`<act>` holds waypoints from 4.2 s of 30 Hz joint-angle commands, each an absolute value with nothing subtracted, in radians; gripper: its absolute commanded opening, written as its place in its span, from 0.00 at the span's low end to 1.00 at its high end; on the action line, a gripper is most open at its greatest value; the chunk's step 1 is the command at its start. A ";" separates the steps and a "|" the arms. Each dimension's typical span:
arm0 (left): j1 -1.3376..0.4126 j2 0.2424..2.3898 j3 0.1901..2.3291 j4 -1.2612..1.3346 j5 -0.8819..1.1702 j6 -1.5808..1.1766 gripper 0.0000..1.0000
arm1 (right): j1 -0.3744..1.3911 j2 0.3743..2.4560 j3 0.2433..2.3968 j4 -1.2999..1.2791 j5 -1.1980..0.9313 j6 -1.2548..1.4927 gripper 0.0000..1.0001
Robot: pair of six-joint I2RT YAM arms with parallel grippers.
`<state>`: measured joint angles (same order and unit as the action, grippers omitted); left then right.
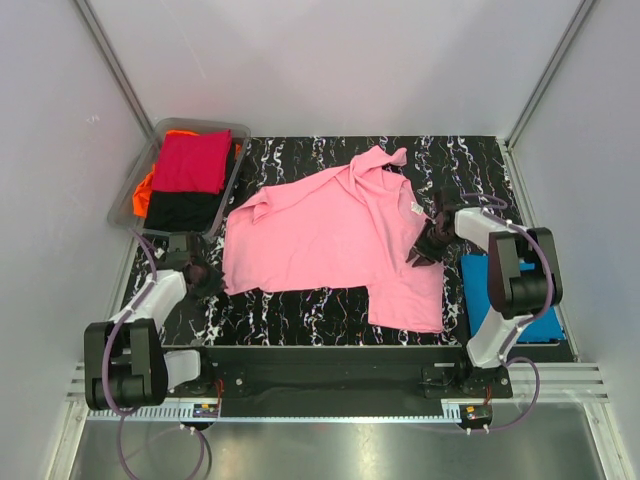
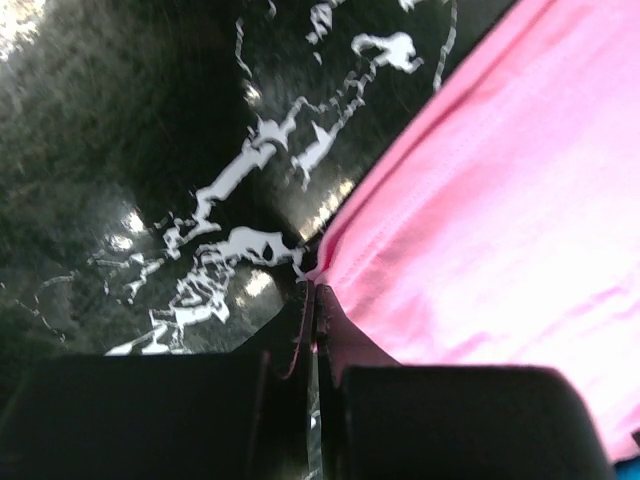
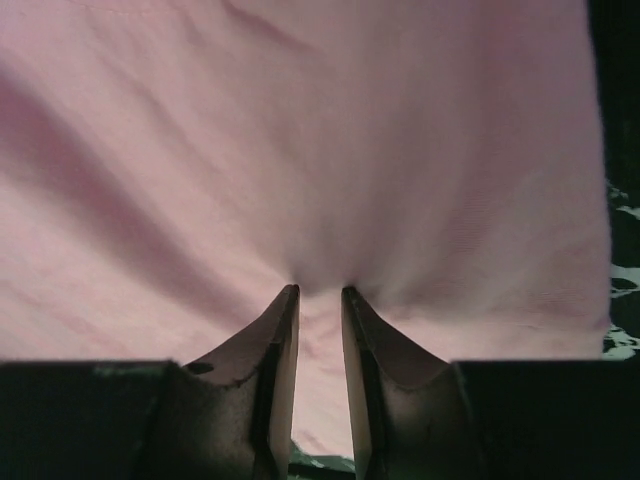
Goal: Fold and stack the t-shirts
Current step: Flatten the tshirt out
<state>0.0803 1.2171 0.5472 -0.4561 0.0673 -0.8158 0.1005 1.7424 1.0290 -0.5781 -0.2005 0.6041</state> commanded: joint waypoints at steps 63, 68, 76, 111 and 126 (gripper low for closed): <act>0.107 1.071 0.595 -0.426 0.265 -0.687 0.00 | -0.253 1.471 0.676 -0.621 -0.083 0.811 0.51; 0.107 1.074 0.592 -0.425 0.267 -0.689 0.00 | -0.253 1.414 0.653 -0.646 -0.064 0.813 0.51; 0.106 1.077 0.591 -0.422 0.267 -0.689 0.00 | -0.253 1.381 0.652 -0.680 -0.064 0.812 0.50; 0.037 0.862 1.425 -0.508 0.406 -0.511 0.00 | -0.252 1.214 1.868 -0.586 -0.203 0.658 0.00; -0.120 0.709 1.744 -0.626 0.181 -0.387 0.00 | -0.226 1.190 2.531 -0.698 -0.112 0.584 0.00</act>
<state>-0.1062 0.6922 1.7592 -0.5446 0.3038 -0.4435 -0.2375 1.1362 2.5286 -0.6670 -0.1322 0.5957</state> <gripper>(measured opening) 0.012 0.014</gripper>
